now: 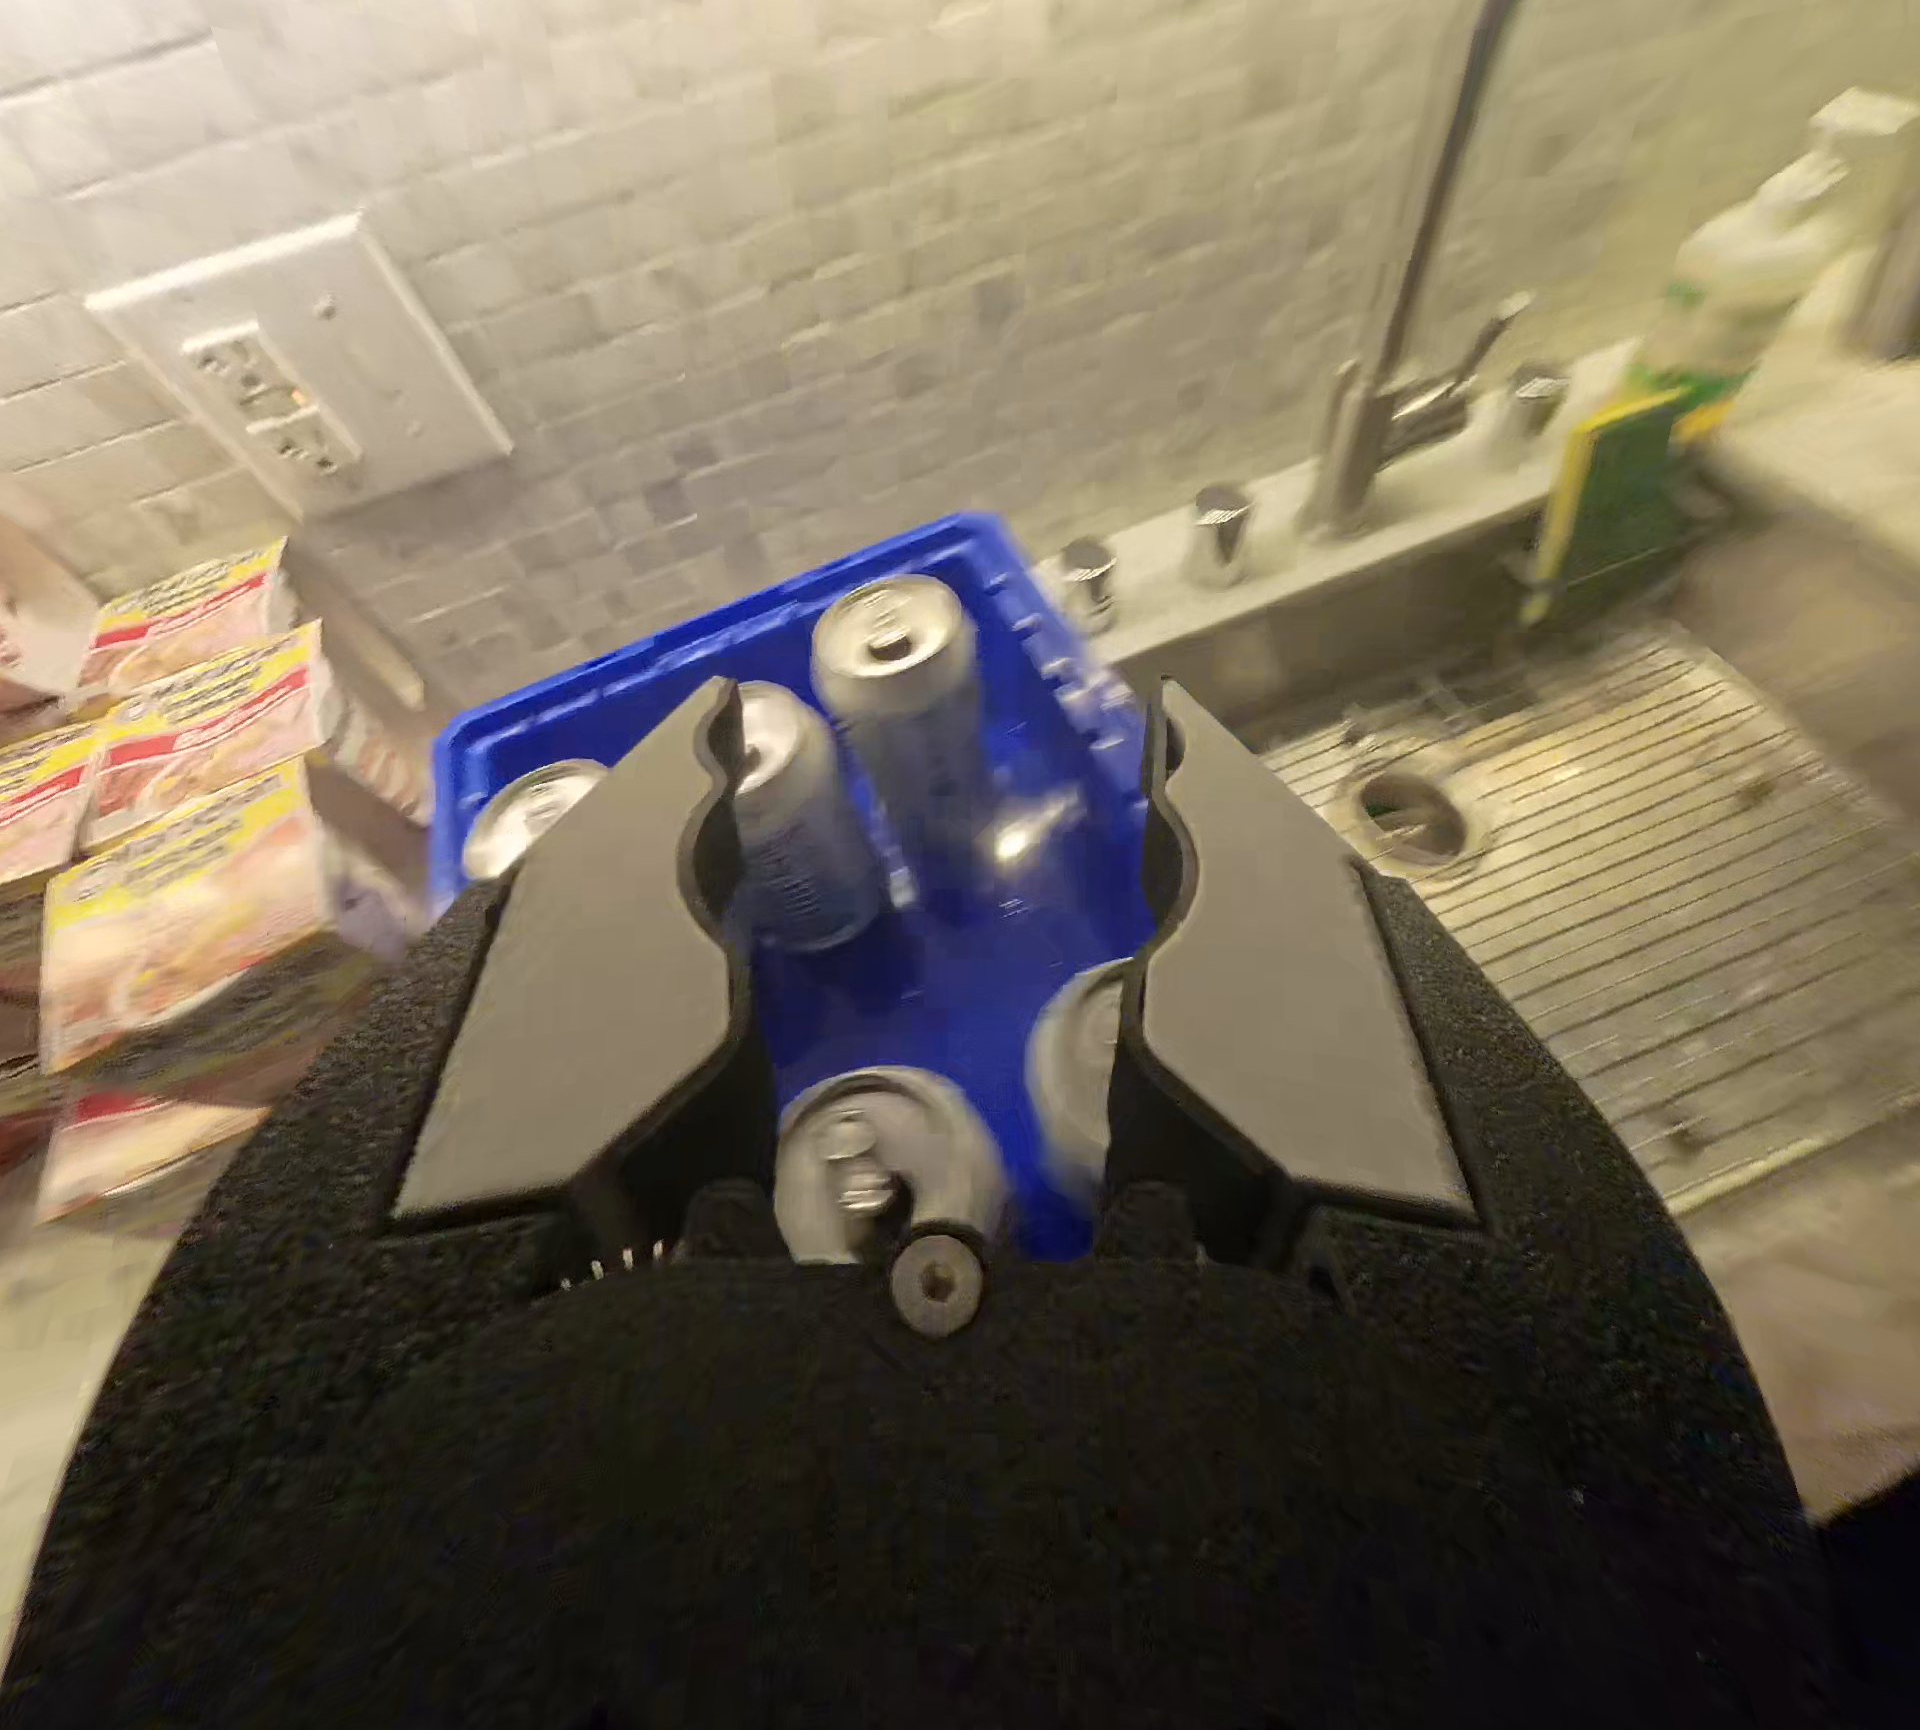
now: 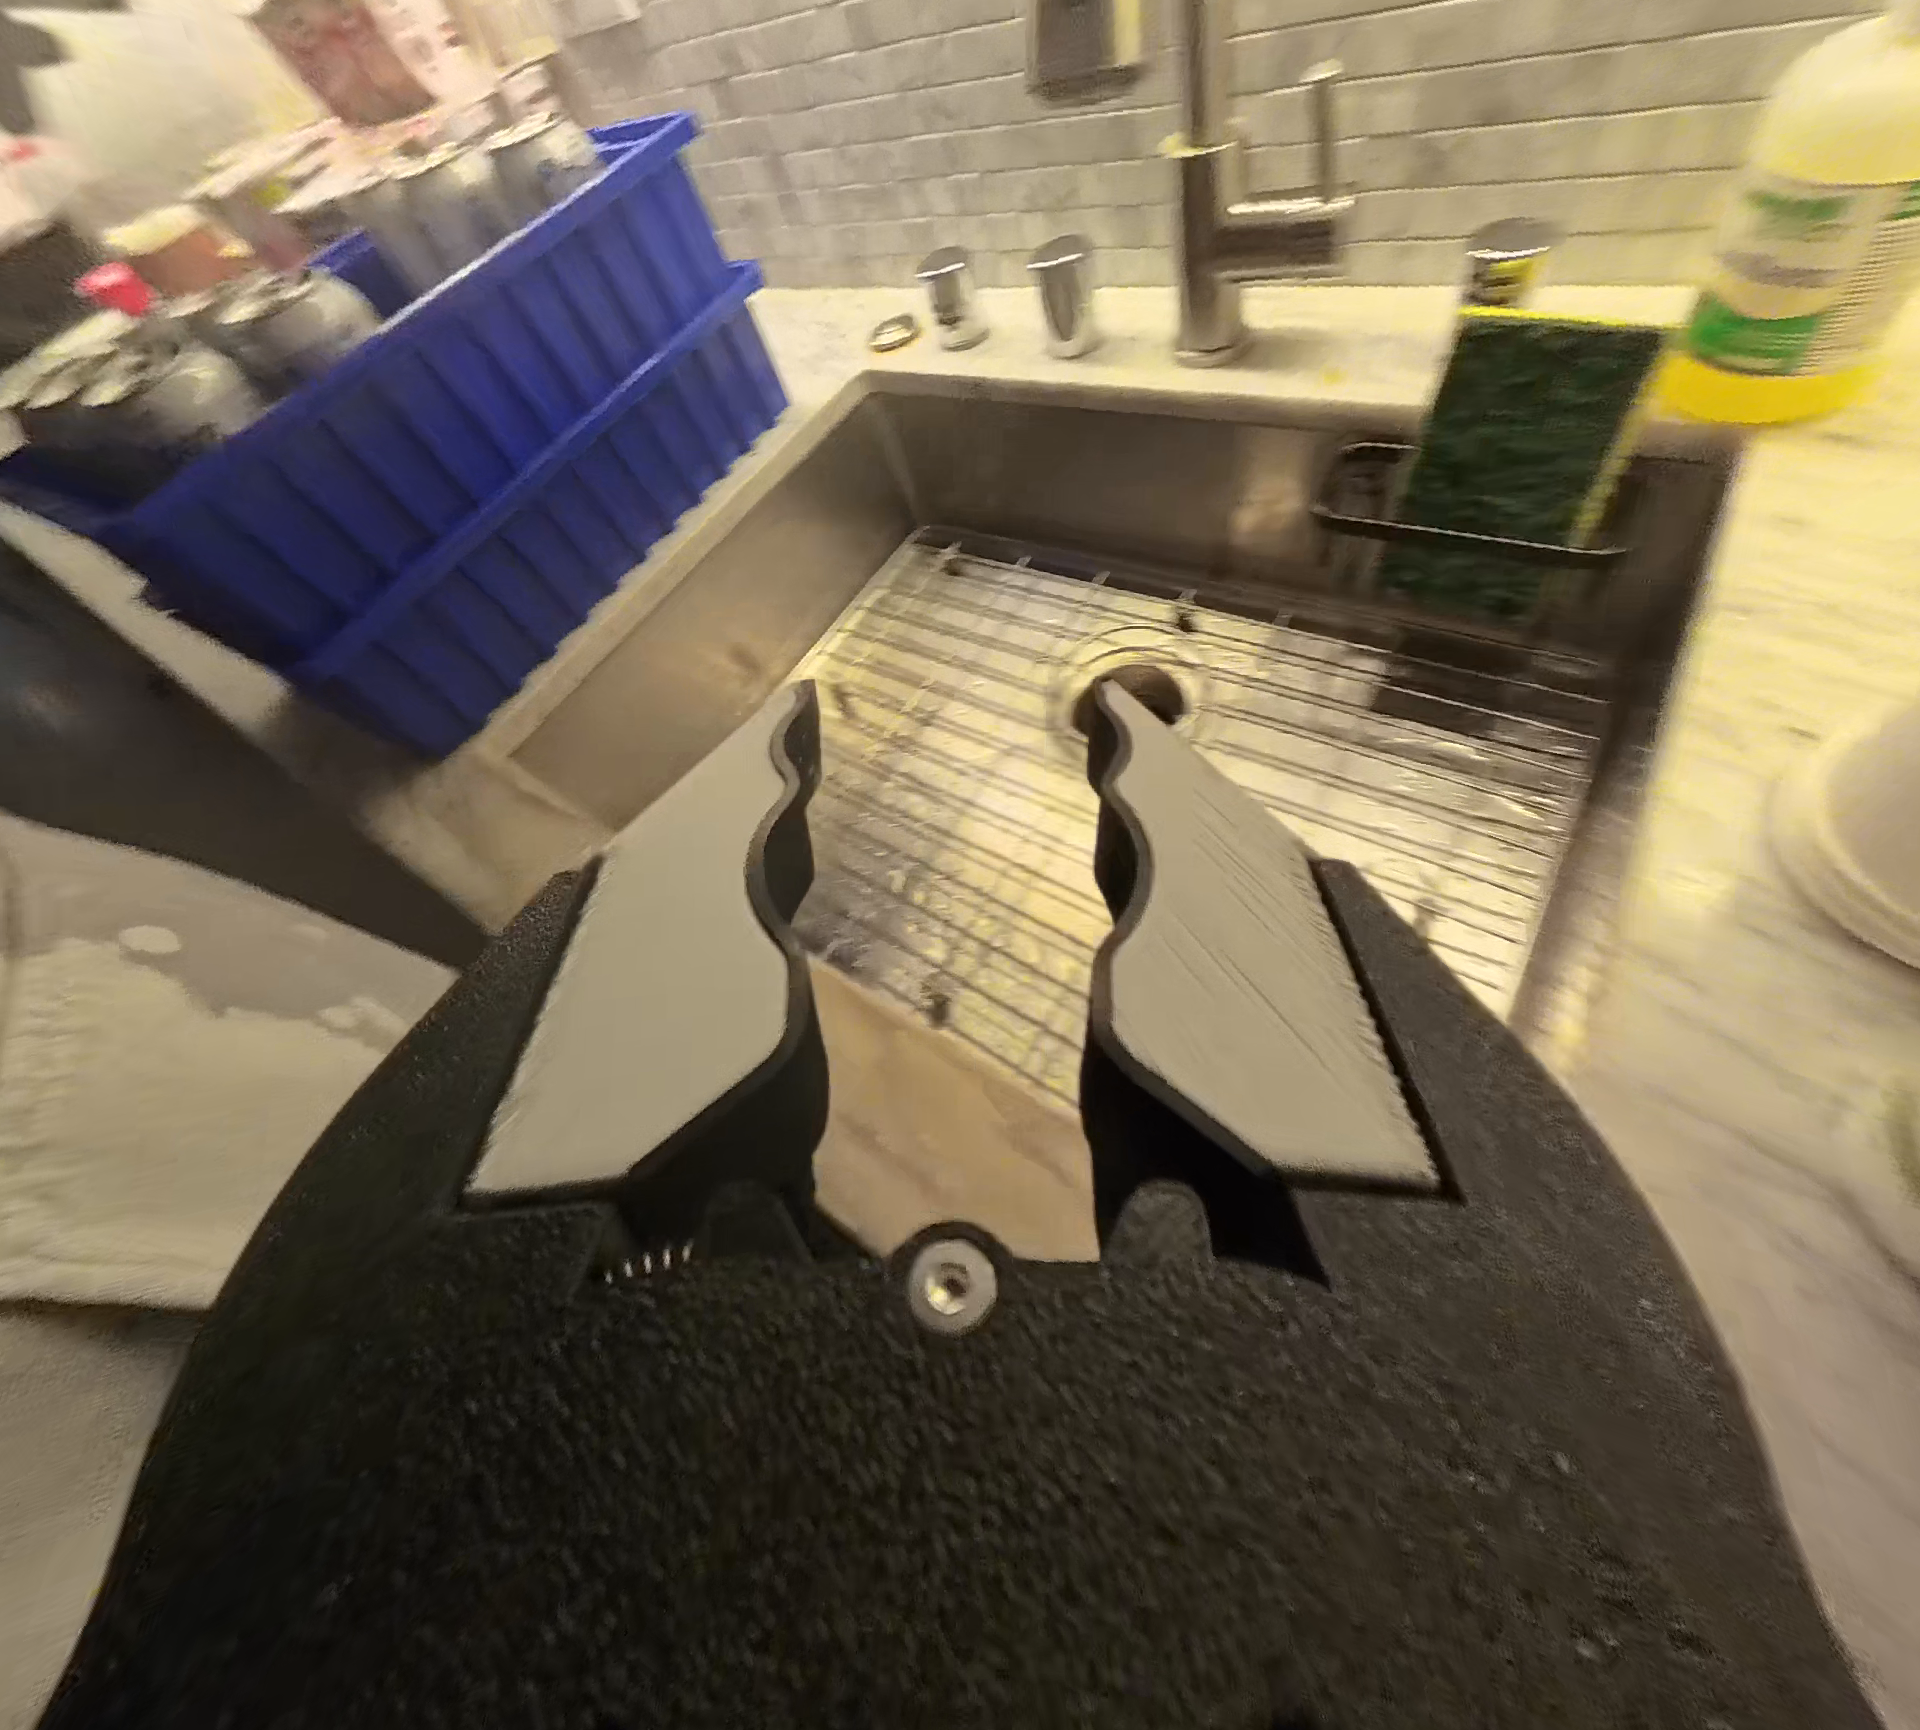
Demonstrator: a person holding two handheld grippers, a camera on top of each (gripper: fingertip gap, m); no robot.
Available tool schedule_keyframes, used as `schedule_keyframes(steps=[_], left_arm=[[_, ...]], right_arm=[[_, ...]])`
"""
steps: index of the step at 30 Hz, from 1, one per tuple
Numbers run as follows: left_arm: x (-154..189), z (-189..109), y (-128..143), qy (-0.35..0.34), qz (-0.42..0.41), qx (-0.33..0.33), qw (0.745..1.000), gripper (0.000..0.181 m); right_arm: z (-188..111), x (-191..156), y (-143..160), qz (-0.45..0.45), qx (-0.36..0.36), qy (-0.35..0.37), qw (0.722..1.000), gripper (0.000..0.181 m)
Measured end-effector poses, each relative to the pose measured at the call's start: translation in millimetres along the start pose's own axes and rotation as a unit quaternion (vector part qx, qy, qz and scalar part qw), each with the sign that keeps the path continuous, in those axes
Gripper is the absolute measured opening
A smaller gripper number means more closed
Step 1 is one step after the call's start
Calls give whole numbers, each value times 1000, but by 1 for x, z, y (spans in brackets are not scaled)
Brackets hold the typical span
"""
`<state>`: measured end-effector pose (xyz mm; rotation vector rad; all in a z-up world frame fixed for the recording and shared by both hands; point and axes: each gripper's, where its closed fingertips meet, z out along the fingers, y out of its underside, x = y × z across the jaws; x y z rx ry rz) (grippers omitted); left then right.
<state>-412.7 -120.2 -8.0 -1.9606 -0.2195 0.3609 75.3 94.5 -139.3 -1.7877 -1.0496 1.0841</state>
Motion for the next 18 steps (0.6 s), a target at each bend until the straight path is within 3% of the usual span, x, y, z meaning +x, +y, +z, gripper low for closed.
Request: schedule_keyframes(steps=[5, 12, 18], left_arm=[[109, -33, -31, 65, -45, 83, 993, 77], [235, -29, -21, 115, -91, 142, 979, 77], [302, -8, -7, 116, -140, 156, 971, 78]], right_arm=[[-38, 70, -1, -4, 30, 128, 991, 61], [-93, 179, 29, -21, -1, 280, 960, 91], [-84, 241, 60, -53, -4, 335, 941, 124]])
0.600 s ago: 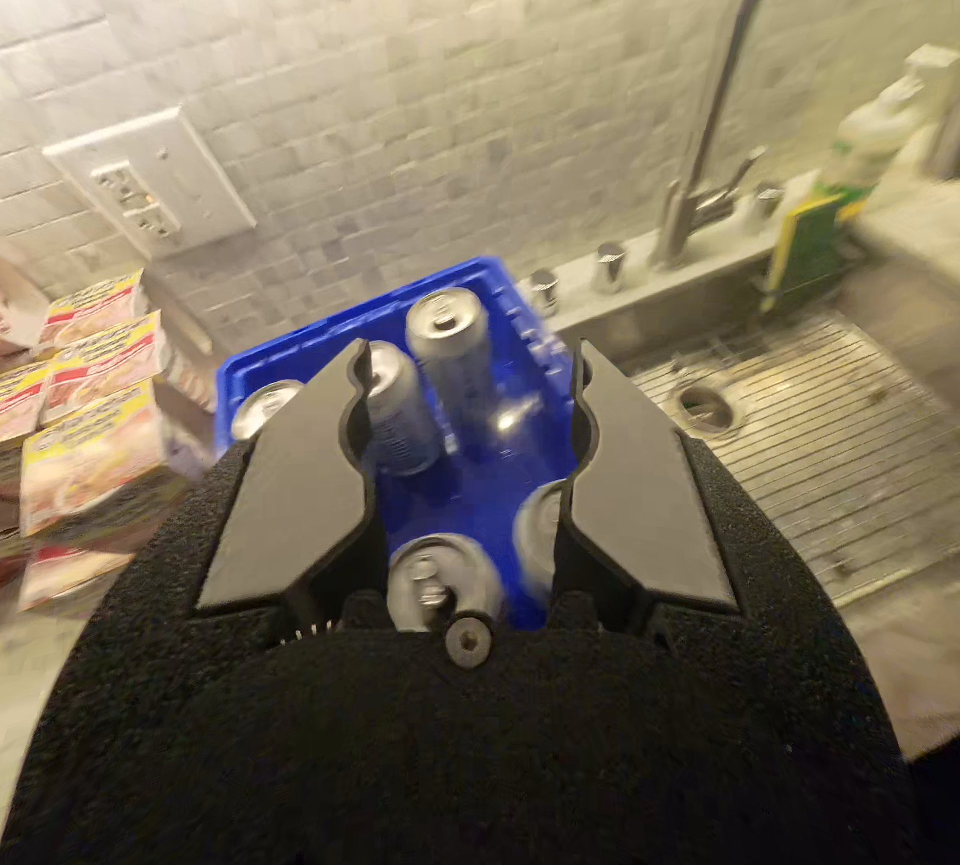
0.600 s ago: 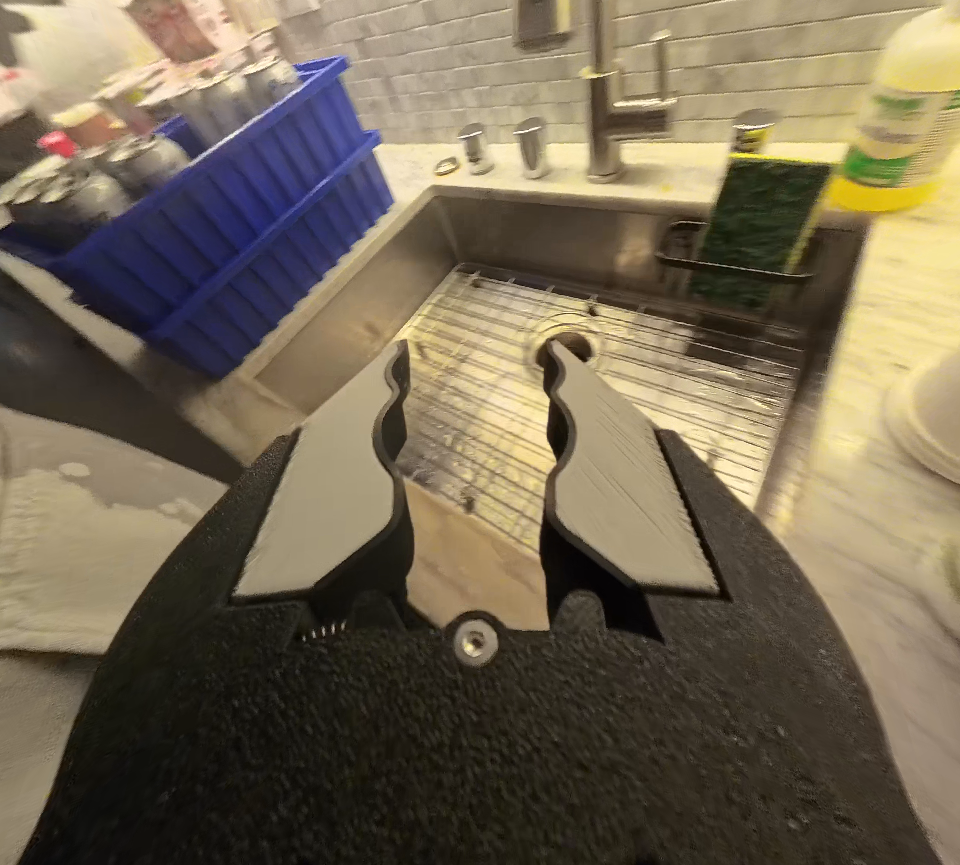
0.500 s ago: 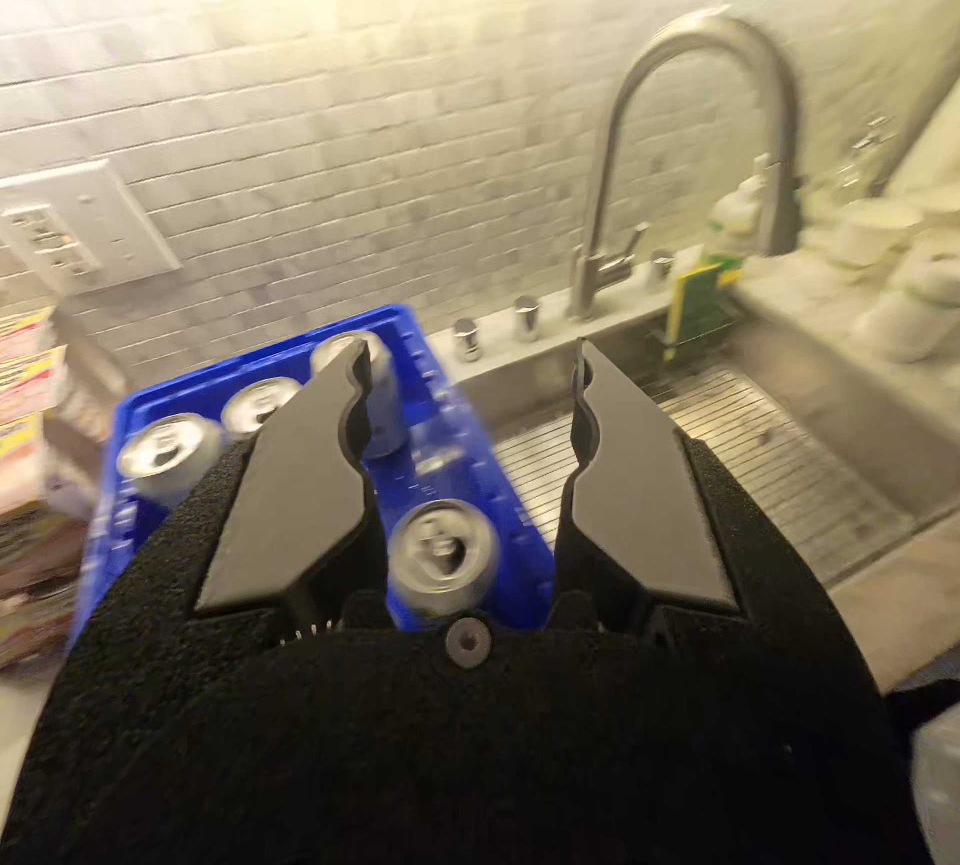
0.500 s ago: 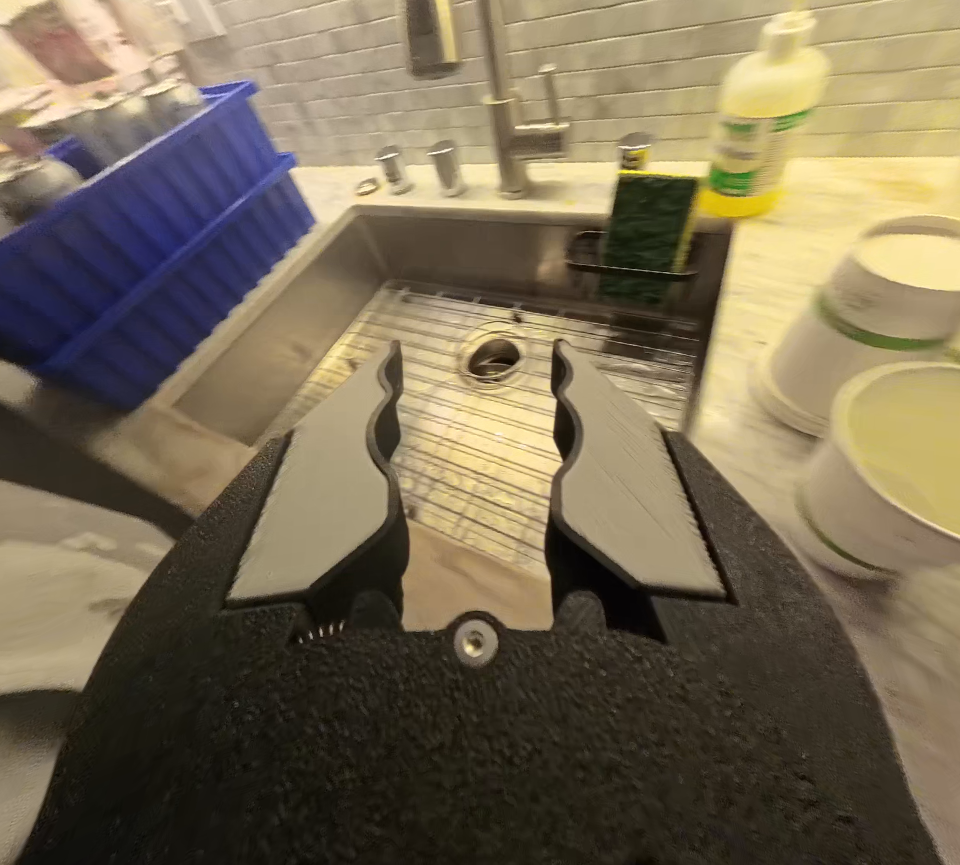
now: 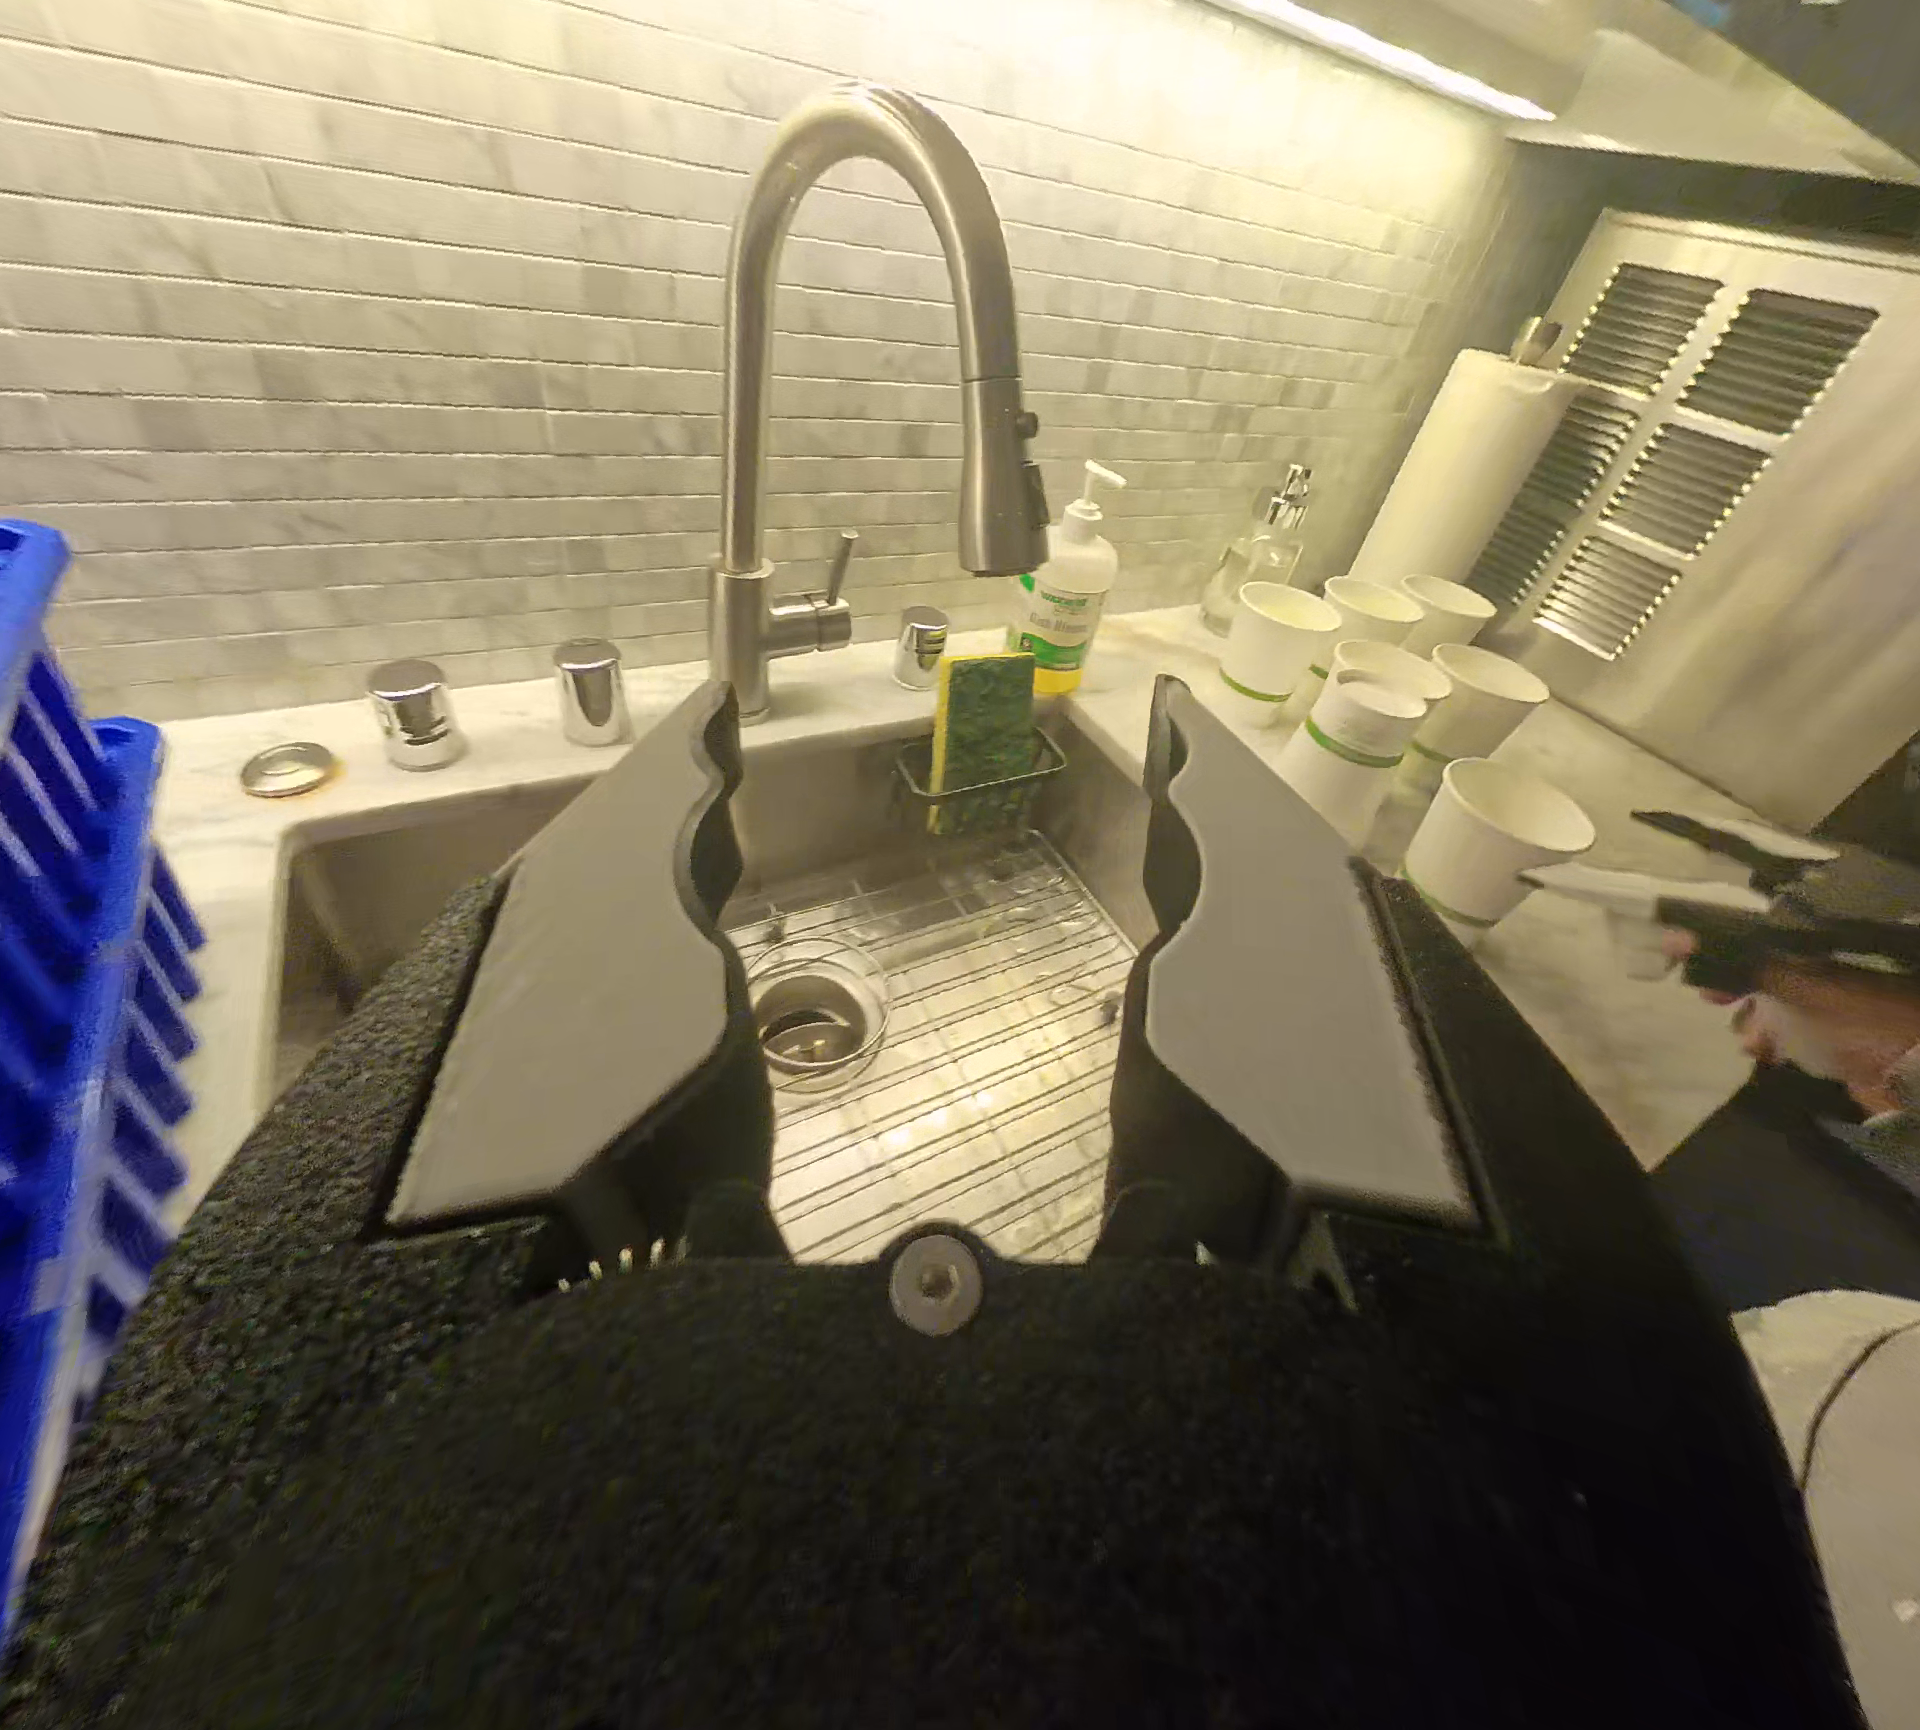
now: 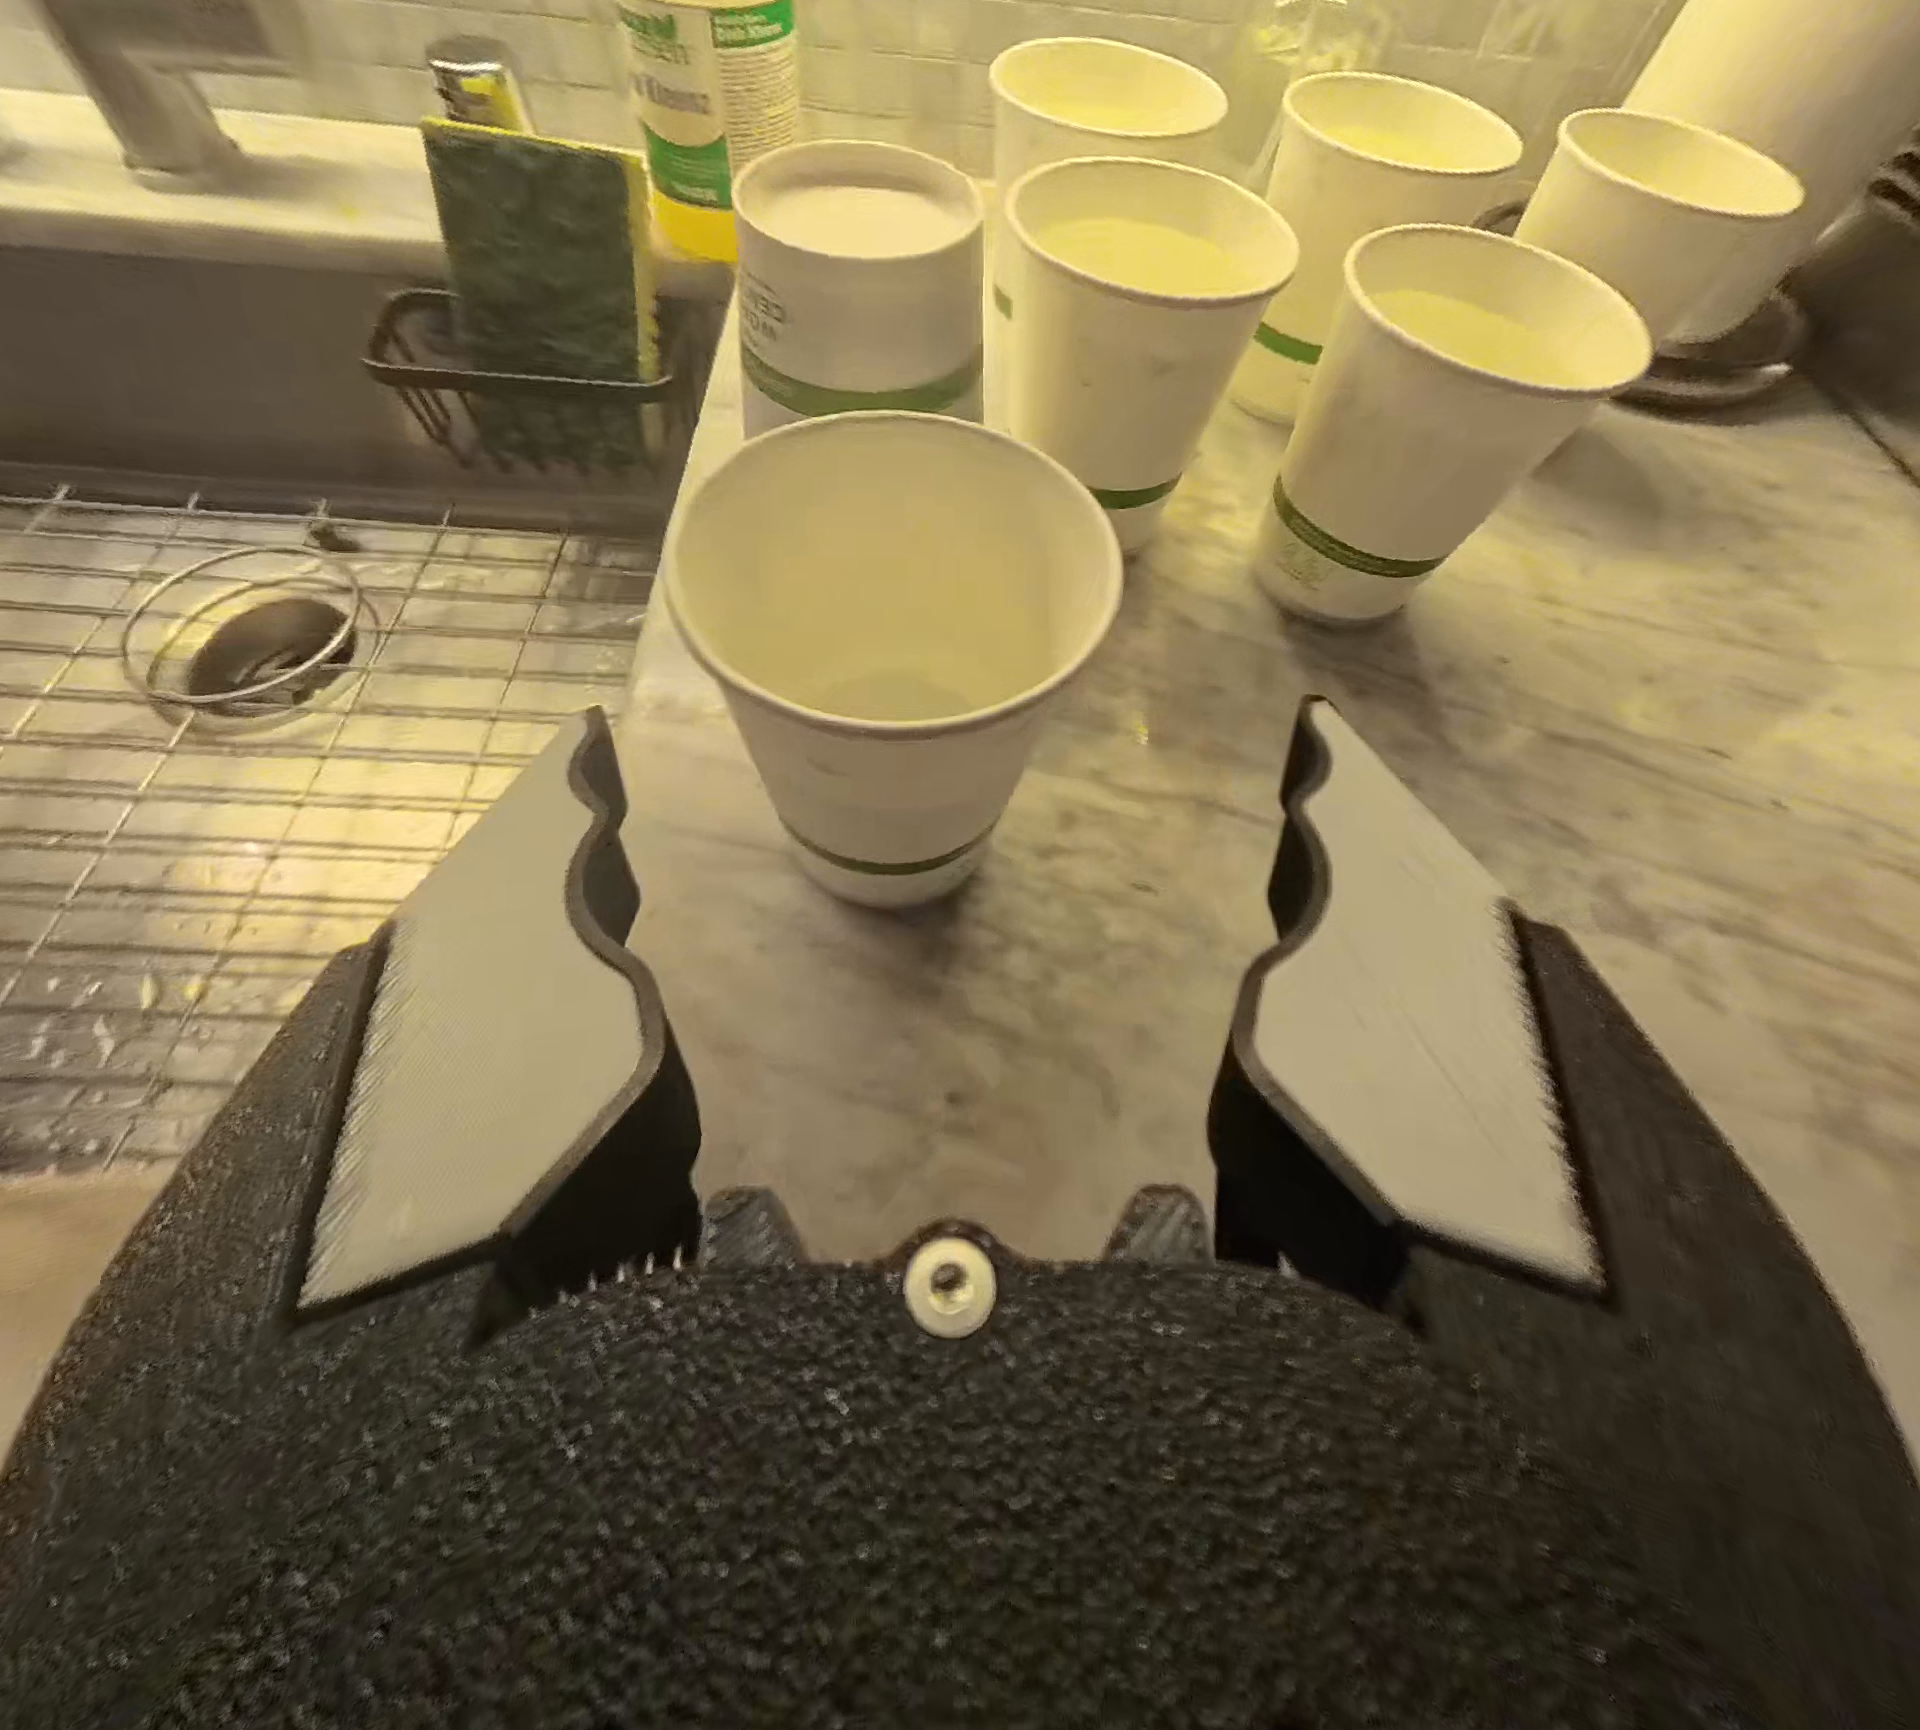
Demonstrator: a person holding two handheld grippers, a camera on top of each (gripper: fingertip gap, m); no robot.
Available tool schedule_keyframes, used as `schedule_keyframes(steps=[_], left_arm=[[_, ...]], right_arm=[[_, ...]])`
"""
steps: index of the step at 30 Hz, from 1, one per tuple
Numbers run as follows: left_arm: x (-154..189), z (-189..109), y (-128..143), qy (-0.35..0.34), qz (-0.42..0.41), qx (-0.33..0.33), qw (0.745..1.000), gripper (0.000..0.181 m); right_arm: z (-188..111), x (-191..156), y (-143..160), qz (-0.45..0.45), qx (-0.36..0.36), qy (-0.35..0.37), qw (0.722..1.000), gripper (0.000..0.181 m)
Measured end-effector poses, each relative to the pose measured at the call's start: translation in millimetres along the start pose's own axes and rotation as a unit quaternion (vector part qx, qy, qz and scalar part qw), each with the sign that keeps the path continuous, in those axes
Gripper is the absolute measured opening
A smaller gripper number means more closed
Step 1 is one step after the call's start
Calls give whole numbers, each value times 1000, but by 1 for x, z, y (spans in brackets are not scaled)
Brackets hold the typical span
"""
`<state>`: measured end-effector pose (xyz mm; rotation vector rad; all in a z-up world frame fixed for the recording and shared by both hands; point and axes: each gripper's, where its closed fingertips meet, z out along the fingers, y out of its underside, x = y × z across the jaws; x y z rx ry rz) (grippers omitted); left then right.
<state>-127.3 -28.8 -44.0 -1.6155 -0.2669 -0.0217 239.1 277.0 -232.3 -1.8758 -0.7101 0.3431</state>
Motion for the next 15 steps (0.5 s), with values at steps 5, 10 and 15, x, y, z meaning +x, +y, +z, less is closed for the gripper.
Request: schedule_keyframes(steps=[5, 10, 15], left_arm=[[27, 17, 17, -5, -11, 10, 1000, 85], [46, 29, 28, 2, 9, -18, 1000, 84], [60, 39, 26, 3, 27, -25, 999, 84]], right_arm=[[37, -8, 8, 37, 20, -4, 999, 128], [61, -14, 4, 46, 31, -15, 998, 127], [68, -16, 4, 41, 38, -21, 998, 110]])
